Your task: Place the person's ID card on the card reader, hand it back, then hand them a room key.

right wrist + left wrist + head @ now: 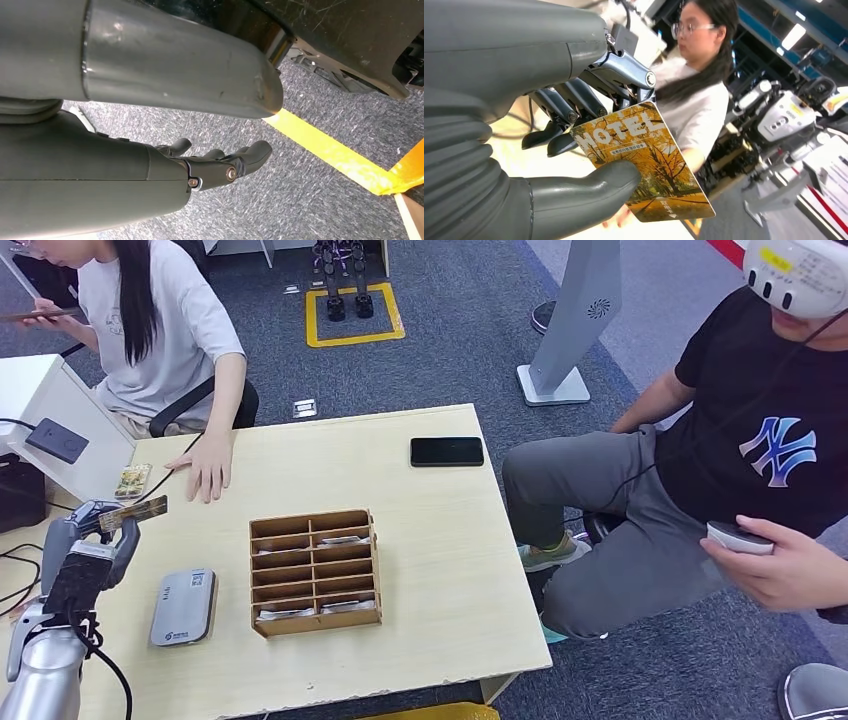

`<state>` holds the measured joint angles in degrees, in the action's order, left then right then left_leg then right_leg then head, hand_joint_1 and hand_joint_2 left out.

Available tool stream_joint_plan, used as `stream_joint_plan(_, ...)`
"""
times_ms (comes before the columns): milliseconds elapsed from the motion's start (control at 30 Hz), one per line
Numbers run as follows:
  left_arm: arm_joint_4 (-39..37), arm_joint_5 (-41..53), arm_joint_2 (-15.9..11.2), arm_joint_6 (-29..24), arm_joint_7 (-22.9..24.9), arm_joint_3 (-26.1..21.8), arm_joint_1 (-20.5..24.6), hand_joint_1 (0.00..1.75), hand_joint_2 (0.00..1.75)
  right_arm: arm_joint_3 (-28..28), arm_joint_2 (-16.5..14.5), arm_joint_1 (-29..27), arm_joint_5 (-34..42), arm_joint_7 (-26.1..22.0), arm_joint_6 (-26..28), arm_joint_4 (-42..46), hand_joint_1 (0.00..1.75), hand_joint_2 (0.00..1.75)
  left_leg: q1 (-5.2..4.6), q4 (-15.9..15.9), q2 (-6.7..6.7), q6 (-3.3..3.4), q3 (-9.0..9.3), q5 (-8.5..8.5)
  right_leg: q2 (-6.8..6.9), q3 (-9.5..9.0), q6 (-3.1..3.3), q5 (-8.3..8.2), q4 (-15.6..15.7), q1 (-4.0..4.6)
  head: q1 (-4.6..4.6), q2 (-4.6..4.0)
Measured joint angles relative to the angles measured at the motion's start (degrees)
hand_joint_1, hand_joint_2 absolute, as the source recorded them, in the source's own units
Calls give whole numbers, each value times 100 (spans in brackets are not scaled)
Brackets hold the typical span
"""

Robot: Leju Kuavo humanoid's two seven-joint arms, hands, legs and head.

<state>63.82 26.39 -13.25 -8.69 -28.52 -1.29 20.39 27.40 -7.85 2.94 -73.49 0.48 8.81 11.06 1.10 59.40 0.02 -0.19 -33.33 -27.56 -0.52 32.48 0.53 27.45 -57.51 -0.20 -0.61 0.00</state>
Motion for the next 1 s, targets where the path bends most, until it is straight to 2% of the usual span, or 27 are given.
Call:
stream_joint_plan(200,-6,-492,-62,1039,149,-2,-14,175,175,40,1,-2,-8,-9,2,0,0,0,1,0,1,0,-1,0,-1,-1,0,0,0,0,0,0)
stream_joint_plan(333,-54,-341,-243,1379,209,1,-101,175,175,96,2,-3,-10,-62,4,0,0,0,1,-2,3,0,0,0,-3,0,0,1,-1,0,-1,0)
stream_joint_plan(433,-68,-322,-450,1638,176,1,-363,175,175,139,2,-5,-10,-85,18,0,0,0,1,-4,11,-1,1,-1,-14,4,1,2,-2,0,0,0)
stream_joint_plan(600,-61,-392,-658,1761,120,1,-750,175,175,172,2,-9,-10,-98,27,0,0,0,1,-3,4,-1,-4,-1,-8,7,1,5,-1,0,-1,0)
stream_joint_plan(1000,107,-585,-810,1973,118,1,-1056,175,175,201,2,-11,-71,-96,23,0,0,0,1,-3,5,-2,-3,1,-8,5,1,1,-2,0,-1,0)
